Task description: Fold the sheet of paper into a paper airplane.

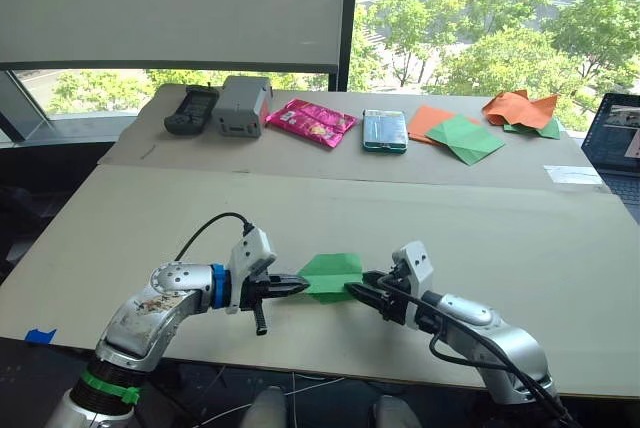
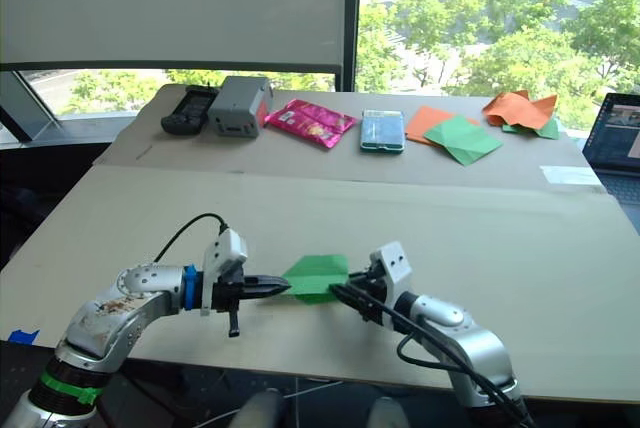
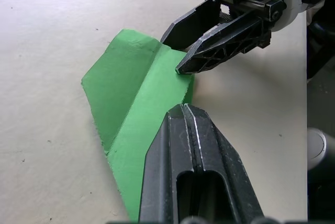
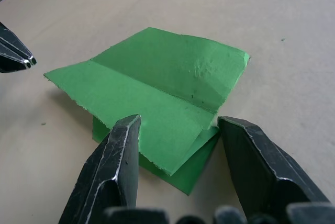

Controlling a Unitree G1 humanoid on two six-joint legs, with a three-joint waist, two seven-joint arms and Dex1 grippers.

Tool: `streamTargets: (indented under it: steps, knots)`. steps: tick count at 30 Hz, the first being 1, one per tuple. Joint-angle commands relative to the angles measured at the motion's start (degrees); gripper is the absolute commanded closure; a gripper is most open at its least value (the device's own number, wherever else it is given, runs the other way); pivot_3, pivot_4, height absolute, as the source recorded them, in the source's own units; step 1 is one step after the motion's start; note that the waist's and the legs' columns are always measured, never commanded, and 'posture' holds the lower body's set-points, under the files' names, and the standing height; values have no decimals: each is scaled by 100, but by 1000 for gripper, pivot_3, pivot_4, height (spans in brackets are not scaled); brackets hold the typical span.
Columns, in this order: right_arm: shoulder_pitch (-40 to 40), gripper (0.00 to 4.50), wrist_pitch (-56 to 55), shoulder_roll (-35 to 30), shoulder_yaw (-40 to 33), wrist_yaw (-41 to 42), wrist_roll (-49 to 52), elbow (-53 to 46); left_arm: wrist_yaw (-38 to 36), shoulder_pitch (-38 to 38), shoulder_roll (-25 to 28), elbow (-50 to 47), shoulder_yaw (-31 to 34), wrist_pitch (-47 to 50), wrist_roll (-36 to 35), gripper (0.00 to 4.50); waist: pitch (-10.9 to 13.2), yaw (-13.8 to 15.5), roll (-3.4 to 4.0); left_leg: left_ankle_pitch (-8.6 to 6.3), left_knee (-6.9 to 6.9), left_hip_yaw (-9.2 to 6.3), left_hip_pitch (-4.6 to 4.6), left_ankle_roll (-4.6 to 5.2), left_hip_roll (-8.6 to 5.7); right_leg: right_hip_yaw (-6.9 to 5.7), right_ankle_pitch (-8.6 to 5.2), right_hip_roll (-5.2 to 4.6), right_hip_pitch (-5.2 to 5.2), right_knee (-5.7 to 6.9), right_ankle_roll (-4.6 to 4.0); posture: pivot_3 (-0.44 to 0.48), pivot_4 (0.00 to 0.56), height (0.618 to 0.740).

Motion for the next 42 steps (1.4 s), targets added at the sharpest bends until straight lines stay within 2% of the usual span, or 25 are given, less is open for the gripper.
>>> streamTargets:
  steps: [1,9,18,24,29,33,36,41,42]
  knots:
    - [35,1864,-110,-15,52,-3,-79,-52,121,-146,-134,216,-181,-196,200,4500,-1,2,-2,0,0,0,1,0,0,0,0,0,0,0,0,0,150,706]
    - [47,1864,-109,-20,59,-12,-85,-96,68,-40,-195,665,-836,-830,866,4500,-2,4,-4,0,0,0,6,0,0,2,0,1,1,3,0,0,150,706]
    - [-202,1864,-25,-24,63,74,-10,-45,48,66,-149,833,-989,-1080,1110,4500,-3,4,-4,0,0,0,6,0,1,3,0,1,0,3,0,0,150,706]
    - [-818,1864,28,10,35,258,38,499,2,147,-88,868,-1077,-1236,1281,4500,-4,1,-2,0,0,1,9,0,0,3,0,1,2,4,0,0,150,706]
    - [-1545,1864,336,-6,-45,710,336,1109,-24,184,-68,872,-1118,-1308,1337,4500,-4,-5,-2,1,0,0,14,2,0,4,0,1,3,15,0,0,150,706]
    - [-1786,1864,426,-147,62,1045,346,1274,-26,181,-66,883,-1124,-1318,1351,4500,-5,11,-3,21,1,0,22,33,0,4,-2,1,3,43,-5,0,150,706]
    - [-1780,2737,331,-302,204,1233,235,1277,-20,203,-51,867,-1111,-1321,1351,4500,-5,10,-3,20,1,0,24,32,0,4,-4,1,2,46,-7,0,150,706]
    - [-1646,4467,110,-400,334,1388,92,1174,-3,206,-45,875,-1098,-1319,1355,4500,-5,-2,-3,2,1,0,25,3,0,5,-4,1,2,46,-7,0,150,706]
    - [-1620,4492,72,-405,356,1400,64,1159,-1,203,-48,878,-1095,-1316,1353,4500,-5,-3,-3,2,1,0,25,3,0,5,-4,1,2,46,-7,0,150,706]
